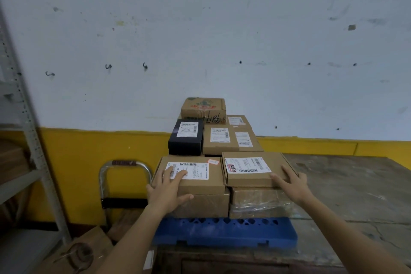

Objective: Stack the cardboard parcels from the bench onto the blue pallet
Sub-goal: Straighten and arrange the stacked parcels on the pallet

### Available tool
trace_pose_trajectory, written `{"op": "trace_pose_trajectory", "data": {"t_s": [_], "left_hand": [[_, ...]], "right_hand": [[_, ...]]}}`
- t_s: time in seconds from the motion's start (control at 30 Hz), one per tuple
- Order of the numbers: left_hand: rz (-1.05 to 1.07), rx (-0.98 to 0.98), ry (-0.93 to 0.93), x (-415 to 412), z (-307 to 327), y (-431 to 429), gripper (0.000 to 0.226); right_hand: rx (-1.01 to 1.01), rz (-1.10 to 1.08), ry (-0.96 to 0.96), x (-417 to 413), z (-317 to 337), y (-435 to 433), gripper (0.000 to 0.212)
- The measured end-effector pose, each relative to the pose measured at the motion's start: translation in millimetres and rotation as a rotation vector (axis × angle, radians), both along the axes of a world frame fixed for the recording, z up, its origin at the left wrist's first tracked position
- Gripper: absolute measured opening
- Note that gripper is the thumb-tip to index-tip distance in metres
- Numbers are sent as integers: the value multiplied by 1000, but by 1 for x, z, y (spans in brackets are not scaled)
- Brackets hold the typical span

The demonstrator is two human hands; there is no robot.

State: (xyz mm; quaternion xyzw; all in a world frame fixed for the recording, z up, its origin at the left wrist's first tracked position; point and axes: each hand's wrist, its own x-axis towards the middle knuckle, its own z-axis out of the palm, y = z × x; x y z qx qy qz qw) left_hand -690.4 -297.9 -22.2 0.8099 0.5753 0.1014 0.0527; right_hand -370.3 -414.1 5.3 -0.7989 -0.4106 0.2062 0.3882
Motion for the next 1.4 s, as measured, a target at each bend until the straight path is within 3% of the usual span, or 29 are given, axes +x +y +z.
{"op": "trace_pose_trajectory", "data": {"t_s": [0.5,0.73,0.87,1.2,1.4], "left_hand": [[26,17,101,1,10,3,89],[26,100,-112,1,34,32,64],[17,127,-175,10,42,51,61],[70,203,-261,49,73,140,58],[127,-7,-326,70,66,184,68]], "right_hand": [[-12,7,23,4,5,-3,66],[-75,-111,-352,5,27,14,58],[-131,-82,-473,7,39,36,60],[-107,37,-379,48,65,137,64],[-308,233,-263,72,55,204,68]]}}
